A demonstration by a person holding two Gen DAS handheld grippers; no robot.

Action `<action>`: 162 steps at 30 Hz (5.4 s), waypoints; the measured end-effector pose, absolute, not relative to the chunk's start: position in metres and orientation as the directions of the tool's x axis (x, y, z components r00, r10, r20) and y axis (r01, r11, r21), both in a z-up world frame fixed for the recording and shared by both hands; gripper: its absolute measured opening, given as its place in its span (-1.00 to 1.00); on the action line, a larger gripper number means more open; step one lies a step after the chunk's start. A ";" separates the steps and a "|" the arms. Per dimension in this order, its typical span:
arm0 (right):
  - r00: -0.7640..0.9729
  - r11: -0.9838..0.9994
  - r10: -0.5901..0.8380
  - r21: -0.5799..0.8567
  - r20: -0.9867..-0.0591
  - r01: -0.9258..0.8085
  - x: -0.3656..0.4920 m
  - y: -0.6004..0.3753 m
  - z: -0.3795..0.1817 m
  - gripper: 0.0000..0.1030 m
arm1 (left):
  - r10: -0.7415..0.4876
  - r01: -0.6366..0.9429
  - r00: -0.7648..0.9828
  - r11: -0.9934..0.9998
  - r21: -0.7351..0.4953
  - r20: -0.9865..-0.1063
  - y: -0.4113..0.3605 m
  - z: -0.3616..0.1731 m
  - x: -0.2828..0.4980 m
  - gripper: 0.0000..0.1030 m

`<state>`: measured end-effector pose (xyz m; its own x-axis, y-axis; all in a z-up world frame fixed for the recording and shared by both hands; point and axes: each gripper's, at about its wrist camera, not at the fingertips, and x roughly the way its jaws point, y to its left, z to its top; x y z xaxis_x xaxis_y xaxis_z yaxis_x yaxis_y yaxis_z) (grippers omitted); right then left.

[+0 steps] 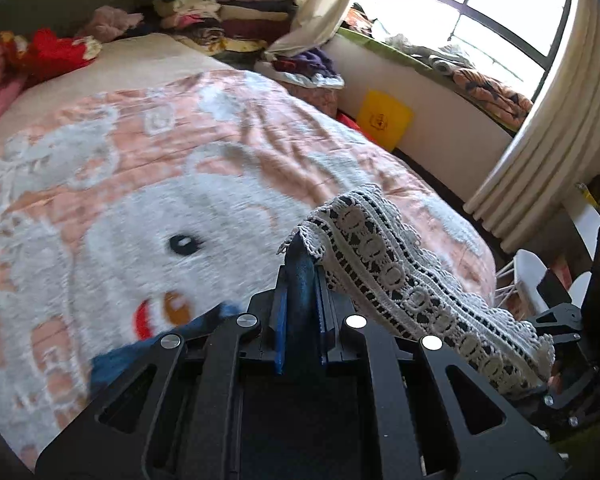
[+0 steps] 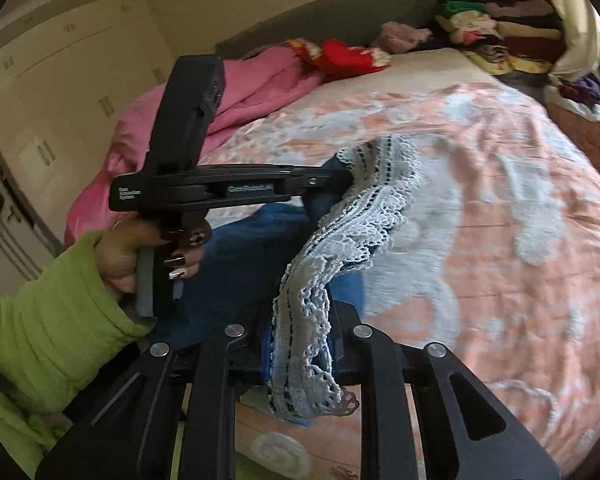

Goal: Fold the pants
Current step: 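Lift the lace edge with both grippers and fold it over the denim, then lower the folded lace edge onto the pants and open both grippers, then grasp the lace edge with the left gripper and smooth it flat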

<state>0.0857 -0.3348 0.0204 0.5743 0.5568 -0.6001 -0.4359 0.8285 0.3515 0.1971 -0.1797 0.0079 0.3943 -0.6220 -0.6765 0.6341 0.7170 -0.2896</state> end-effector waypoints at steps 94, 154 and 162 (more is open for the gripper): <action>0.524 0.831 0.458 0.138 -0.718 -0.538 0.068 -0.250 -0.026 0.60 | -0.556 0.236 0.374 0.831 -0.504 -0.742 -0.019 -0.041 0.050 -0.11; 0.501 0.846 0.439 0.155 -0.746 -0.510 0.060 -0.252 -0.023 0.78 | -0.441 0.271 0.426 0.895 -0.353 -0.790 -0.038 -0.034 0.036 0.54; 0.529 0.850 0.432 0.134 -0.730 -0.509 0.059 -0.250 -0.011 0.79 | -0.386 0.239 0.498 0.922 -0.305 -0.776 -0.022 -0.018 0.030 0.81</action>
